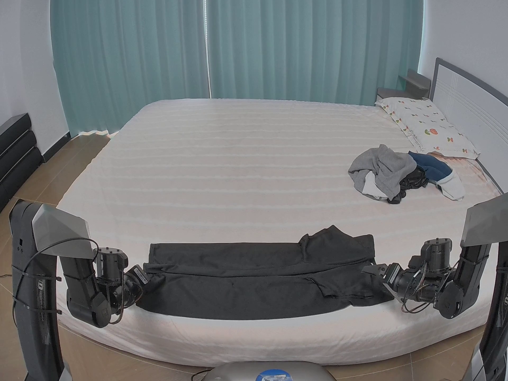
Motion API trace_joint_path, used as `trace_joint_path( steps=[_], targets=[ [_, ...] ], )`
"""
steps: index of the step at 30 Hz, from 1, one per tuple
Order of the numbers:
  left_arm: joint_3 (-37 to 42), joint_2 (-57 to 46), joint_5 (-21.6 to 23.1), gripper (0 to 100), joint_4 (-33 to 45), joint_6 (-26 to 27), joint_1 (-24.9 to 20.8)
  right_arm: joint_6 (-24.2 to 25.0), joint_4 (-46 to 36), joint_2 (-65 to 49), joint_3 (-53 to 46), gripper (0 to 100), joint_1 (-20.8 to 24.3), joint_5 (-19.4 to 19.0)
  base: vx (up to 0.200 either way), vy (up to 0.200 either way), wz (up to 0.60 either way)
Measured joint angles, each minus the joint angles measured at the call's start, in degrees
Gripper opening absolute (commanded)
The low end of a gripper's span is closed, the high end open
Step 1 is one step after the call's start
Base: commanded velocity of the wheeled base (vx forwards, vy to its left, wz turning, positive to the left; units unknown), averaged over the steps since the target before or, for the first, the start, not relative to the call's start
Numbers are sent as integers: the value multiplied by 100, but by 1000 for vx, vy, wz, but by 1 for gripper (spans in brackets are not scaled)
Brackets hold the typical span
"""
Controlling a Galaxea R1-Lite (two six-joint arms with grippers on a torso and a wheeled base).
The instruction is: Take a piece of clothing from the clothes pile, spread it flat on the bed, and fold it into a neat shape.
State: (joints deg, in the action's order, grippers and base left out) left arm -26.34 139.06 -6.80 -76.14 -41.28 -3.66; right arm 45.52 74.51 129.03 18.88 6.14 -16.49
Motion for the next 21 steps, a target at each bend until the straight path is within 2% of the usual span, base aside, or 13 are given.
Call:
trace_joint_path(
  steps=[8,21],
  targets=[
    [355,-85,475,100,-690,6,82,-1,-1,0,2,100,2,0,0,0,0],
    [571,-135,1250,100,-807,45,-91,0,5,50,16,100,29,-1,0,0,0]
  ],
)
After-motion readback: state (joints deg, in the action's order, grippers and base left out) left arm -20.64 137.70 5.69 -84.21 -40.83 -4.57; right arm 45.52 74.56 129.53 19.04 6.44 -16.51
